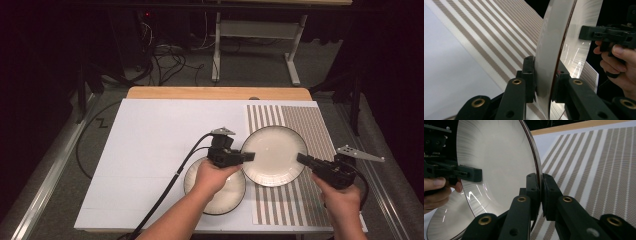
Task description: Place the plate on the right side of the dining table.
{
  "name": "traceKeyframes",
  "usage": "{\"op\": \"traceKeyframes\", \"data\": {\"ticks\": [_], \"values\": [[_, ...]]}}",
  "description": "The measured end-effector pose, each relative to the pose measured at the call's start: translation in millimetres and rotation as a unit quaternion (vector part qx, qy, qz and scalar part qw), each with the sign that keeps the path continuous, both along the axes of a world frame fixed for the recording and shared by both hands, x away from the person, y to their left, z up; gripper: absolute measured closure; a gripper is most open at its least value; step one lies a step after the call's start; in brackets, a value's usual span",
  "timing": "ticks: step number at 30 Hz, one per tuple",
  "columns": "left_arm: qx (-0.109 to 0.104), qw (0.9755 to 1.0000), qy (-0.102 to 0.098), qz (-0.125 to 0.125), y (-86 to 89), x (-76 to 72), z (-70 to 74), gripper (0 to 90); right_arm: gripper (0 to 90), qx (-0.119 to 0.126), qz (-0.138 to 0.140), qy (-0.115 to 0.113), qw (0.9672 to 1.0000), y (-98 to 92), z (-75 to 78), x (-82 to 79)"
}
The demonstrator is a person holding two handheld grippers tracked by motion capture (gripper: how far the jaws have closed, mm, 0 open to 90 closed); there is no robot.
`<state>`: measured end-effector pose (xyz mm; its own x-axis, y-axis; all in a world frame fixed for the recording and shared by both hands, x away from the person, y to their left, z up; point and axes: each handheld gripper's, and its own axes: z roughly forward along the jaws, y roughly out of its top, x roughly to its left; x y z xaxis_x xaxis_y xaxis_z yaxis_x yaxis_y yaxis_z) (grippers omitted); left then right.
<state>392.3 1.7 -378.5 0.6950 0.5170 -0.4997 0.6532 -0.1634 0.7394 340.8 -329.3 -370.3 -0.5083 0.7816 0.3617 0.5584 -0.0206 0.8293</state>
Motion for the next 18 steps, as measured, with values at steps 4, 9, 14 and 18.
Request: {"op": "traceKeyframes", "data": {"ticks": [4,9,14,18], "values": [[0.006,1.0,0.001,-0.005,-14.6,5.5,0.7,75.8,87.3,0.003,-0.012,0.0,0.9999,-12.8,-1.4,-0.9],[0.02,0.9997,0.004,-0.011,-32.9,12.6,-1.1,74.8,87.3,0.001,-0.028,0.002,0.9996,-27.1,-4.7,-2.6],[0.037,0.9992,0.01,-0.011,-49.9,21.8,-6.2,73.4,87.3,-0.002,-0.046,0.007,0.9989,-38.9,-9.7,-0.6],[0.044,0.9988,0.015,-0.014,-60.4,28.4,-9.9,72.6,87.3,-0.008,-0.059,0.009,0.9982,-45.9,-13.0,0.9]]}}
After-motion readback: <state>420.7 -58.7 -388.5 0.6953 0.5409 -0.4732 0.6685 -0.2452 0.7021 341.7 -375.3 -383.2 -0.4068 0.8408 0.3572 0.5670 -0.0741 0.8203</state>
